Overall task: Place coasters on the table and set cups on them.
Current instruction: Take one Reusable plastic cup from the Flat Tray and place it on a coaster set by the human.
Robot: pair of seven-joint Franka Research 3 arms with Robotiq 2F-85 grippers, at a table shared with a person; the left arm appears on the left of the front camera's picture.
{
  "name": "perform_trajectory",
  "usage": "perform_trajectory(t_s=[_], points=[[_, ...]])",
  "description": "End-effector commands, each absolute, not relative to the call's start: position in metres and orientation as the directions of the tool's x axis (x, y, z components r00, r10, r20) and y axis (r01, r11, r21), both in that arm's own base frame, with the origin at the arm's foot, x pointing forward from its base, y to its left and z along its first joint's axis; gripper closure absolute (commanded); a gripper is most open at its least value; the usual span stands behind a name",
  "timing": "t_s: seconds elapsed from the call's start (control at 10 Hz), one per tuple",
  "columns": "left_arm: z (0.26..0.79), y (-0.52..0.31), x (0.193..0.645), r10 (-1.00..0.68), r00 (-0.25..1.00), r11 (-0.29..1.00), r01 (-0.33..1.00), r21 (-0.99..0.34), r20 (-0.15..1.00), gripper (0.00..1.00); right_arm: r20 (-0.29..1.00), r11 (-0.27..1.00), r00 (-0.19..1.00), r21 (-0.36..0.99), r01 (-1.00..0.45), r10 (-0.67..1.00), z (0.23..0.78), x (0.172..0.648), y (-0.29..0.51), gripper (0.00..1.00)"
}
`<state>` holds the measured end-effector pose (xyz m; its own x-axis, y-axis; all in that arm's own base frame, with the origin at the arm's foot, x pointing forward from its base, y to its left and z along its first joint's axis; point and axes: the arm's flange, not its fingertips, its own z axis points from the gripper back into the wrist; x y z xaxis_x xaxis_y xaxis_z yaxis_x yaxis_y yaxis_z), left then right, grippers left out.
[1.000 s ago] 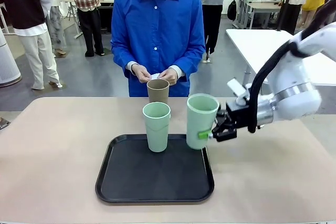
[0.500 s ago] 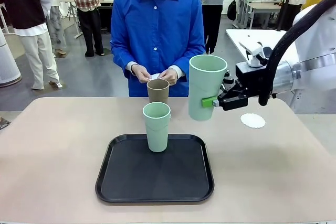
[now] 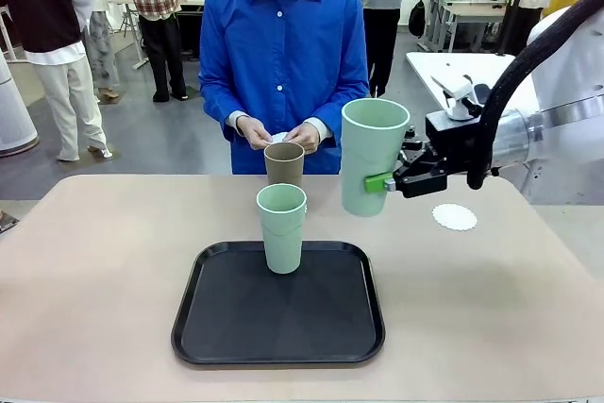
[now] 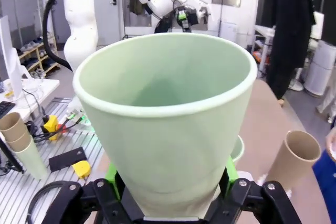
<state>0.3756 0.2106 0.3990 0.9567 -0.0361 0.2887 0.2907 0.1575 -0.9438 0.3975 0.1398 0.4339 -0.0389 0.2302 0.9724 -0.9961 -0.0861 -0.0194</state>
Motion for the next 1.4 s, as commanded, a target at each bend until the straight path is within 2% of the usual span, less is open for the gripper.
perform_trajectory(t_s=[0.0,0.1,0.4,0.6,0.8,0.9,1.3], points=[[0.401,0.213,0.376,-0.034,0.955,0.155,0.298,-0.942,0.296,0.00,0.970,0.047,-0.002,-0.014,-0.999,0.244,0.457,0.411,0.092,0.16],[0.401,0.213,0.376,-0.034,0.955,0.155,0.298,-0.942,0.296,0.00,0.971,0.142,0.024,-0.010,-0.990,0.236,0.476,0.418,0.058,0.16],[0.401,0.213,0.376,-0.034,0.955,0.155,0.298,-0.942,0.296,0.00,0.972,0.323,0.109,0.036,-0.946,0.210,0.506,0.430,-0.020,0.16],[0.401,0.213,0.376,-0.034,0.955,0.155,0.298,-0.942,0.296,0.00,0.970,0.397,0.153,0.067,-0.915,0.189,0.515,0.430,-0.061,0.16],[0.401,0.213,0.376,-0.034,0.955,0.155,0.298,-0.942,0.296,0.00,0.970,0.445,0.167,0.074,-0.893,0.174,0.516,0.433,-0.083,0.16],[0.401,0.213,0.376,-0.034,0.955,0.155,0.298,-0.942,0.296,0.00,0.973,0.407,0.132,0.045,-0.912,0.187,0.513,0.426,-0.073,0.16],[0.401,0.213,0.376,-0.034,0.955,0.155,0.298,-0.942,0.296,0.00,0.973,0.407,0.132,0.045,-0.912,0.187,0.513,0.426,-0.073,0.16]])
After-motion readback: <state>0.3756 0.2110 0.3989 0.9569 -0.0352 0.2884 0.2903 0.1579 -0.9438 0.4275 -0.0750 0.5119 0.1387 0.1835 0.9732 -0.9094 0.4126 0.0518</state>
